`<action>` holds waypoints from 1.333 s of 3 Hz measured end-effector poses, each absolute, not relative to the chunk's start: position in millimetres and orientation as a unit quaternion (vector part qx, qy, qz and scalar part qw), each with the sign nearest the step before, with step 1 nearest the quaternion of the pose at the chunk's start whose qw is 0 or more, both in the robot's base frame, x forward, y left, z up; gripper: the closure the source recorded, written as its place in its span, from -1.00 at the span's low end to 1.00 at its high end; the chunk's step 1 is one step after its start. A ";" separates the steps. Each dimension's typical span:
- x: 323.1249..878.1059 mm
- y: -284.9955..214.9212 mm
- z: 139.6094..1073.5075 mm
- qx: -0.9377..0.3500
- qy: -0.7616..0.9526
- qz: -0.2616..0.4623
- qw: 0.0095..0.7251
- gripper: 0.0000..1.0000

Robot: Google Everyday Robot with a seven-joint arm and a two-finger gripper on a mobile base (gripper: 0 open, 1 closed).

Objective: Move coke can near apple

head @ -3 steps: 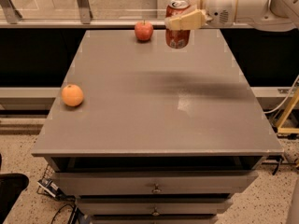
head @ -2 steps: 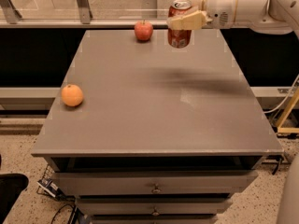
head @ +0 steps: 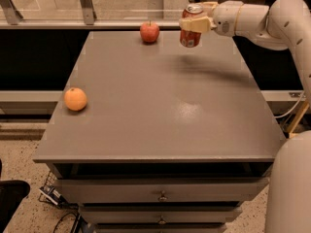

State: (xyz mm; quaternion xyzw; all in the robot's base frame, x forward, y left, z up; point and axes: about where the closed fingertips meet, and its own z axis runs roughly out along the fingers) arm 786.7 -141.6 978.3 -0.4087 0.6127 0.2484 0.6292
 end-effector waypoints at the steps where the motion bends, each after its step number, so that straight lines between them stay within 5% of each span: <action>1: 814.8 -149.0 965.4 -0.386 0.629 0.227 0.636 1.00; 4: 869.9 -120.9 946.0 -0.369 0.637 0.217 0.641 1.00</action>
Offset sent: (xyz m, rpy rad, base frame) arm 0.0821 0.0082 -0.0237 -0.0005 0.0107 -0.1311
